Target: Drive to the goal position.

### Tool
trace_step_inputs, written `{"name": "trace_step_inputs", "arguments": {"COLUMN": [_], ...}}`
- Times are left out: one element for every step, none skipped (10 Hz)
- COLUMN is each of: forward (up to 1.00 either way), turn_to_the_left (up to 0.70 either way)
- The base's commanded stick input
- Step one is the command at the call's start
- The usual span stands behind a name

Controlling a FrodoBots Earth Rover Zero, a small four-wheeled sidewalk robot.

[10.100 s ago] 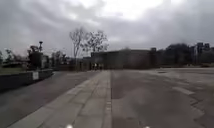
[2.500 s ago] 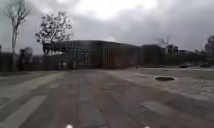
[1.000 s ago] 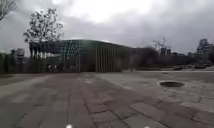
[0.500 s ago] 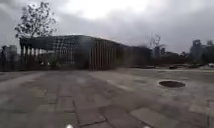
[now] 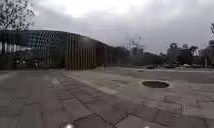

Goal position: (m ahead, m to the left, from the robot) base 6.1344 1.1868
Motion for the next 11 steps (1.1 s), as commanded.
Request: {"name": "trace_step_inputs", "arguments": {"forward": [0.70,0.70,0.70,0.70,0.70,0.70,0.70,0.70,0.70,0.70,0.70], "turn_to_the_left": [0.00,0.00,0.00,0.00,0.00,0.00,0.00,0.00,0.00,0.00,0.00]}}
